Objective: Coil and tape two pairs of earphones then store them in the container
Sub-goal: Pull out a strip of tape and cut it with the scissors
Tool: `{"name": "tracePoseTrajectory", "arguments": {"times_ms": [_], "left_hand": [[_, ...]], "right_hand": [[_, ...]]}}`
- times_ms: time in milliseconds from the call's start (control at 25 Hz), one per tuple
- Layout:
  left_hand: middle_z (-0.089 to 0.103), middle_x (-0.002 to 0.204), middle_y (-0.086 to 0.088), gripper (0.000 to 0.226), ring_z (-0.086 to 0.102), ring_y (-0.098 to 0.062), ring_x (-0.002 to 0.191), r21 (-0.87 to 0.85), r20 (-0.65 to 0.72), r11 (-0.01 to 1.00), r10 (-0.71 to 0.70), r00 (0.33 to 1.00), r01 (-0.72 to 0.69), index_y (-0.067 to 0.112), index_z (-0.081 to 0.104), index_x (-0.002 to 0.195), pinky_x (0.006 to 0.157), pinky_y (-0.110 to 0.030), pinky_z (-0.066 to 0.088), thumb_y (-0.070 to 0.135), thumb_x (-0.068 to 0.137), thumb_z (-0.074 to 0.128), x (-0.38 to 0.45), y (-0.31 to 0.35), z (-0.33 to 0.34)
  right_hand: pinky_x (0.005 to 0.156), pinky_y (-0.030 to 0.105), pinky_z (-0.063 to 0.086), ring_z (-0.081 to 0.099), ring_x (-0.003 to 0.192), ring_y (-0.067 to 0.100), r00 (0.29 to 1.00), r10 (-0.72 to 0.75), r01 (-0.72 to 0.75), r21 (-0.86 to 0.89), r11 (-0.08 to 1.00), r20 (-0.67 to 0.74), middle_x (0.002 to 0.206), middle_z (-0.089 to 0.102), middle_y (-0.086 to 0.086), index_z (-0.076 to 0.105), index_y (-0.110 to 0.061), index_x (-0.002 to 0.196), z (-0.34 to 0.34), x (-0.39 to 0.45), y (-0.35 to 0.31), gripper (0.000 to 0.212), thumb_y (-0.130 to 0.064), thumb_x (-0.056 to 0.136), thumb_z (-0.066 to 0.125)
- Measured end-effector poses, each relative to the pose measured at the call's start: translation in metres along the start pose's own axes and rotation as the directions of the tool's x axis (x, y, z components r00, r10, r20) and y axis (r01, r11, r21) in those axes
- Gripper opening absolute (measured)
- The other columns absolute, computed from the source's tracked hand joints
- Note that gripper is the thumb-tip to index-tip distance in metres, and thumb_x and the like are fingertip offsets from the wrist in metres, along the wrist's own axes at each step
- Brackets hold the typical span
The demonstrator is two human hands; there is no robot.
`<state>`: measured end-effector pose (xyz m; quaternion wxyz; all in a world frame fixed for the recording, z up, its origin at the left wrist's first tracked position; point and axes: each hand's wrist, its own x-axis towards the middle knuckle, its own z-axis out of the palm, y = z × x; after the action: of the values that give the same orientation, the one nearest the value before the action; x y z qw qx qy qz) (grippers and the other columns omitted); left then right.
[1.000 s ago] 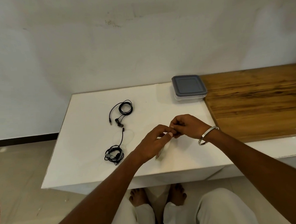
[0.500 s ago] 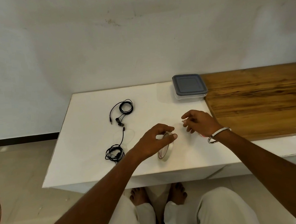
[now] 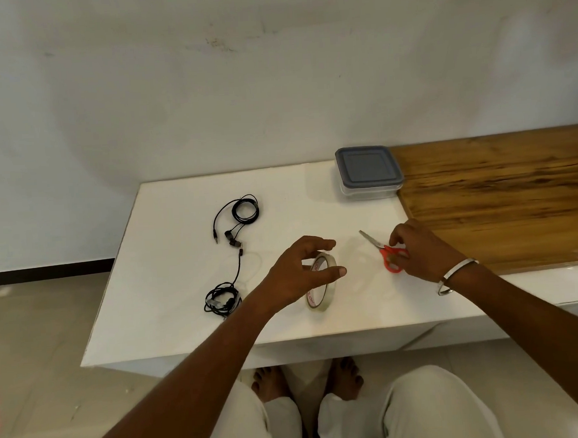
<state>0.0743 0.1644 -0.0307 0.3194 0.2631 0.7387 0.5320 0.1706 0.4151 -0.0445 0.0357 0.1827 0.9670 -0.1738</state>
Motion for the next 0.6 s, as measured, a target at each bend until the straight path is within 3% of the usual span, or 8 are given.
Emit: {"name": "tracePoseTrajectory", "arguments": {"times_ms": [120, 280, 440, 600], "left_hand": [[0.058, 0.124, 0.024, 0.049, 0.056, 0.000, 0.112, 0.013, -0.008, 1.000, 0.010, 1.000, -0.010, 0.036, 0.061, 0.117, 0.089, -0.020, 0.050, 0.039, 0.072, 0.081, 0.001, 0.001, -0.001], [0.055, 0.123, 0.028, 0.045, 0.058, 0.004, 0.107, 0.080, -0.041, 0.996, 0.050, 0.998, -0.047, 0.038, 0.059, 0.120, 0.086, -0.015, 0.044, 0.044, 0.079, 0.075, 0.003, 0.003, -0.006], [0.053, 0.128, 0.021, 0.041, 0.059, 0.001, 0.108, 0.105, -0.059, 0.989, 0.107, 0.992, -0.101, 0.036, 0.058, 0.123, 0.093, -0.019, 0.046, 0.040, 0.084, 0.070, 0.002, 0.002, -0.007], [0.052, 0.130, 0.014, 0.039, 0.060, 0.001, 0.105, 0.138, -0.068, 0.980, 0.157, 0.985, -0.146, 0.029, 0.057, 0.127, 0.093, -0.013, 0.044, 0.033, 0.089, 0.066, 0.002, 0.001, -0.006]], "right_hand": [[0.070, 0.025, 0.036, 0.047, 0.073, 0.014, 0.998, 0.048, -0.043, -0.107, 0.993, 0.047, 0.087, 0.053, 0.004, 0.050, -0.016, 0.084, 0.003, 0.000, 0.000, 0.028, -0.038, 0.084, 0.066], [0.072, 0.027, 0.043, 0.050, 0.071, 0.015, 0.991, 0.104, -0.089, -0.159, 0.983, 0.089, 0.083, 0.055, 0.005, 0.051, -0.016, 0.081, 0.002, 0.004, -0.004, 0.030, -0.042, 0.083, 0.064], [0.075, 0.030, 0.048, 0.054, 0.072, 0.019, 0.968, 0.205, -0.165, -0.254, 0.953, 0.141, 0.082, 0.053, 0.008, 0.059, -0.008, 0.087, -0.001, 0.005, -0.011, 0.040, -0.048, 0.082, 0.065], [0.072, 0.025, 0.039, 0.050, 0.074, 0.017, 0.953, 0.247, -0.177, -0.344, 0.922, 0.173, 0.084, 0.048, 0.007, 0.055, -0.010, 0.089, -0.004, 0.001, -0.019, 0.040, -0.049, 0.087, 0.059]]}}
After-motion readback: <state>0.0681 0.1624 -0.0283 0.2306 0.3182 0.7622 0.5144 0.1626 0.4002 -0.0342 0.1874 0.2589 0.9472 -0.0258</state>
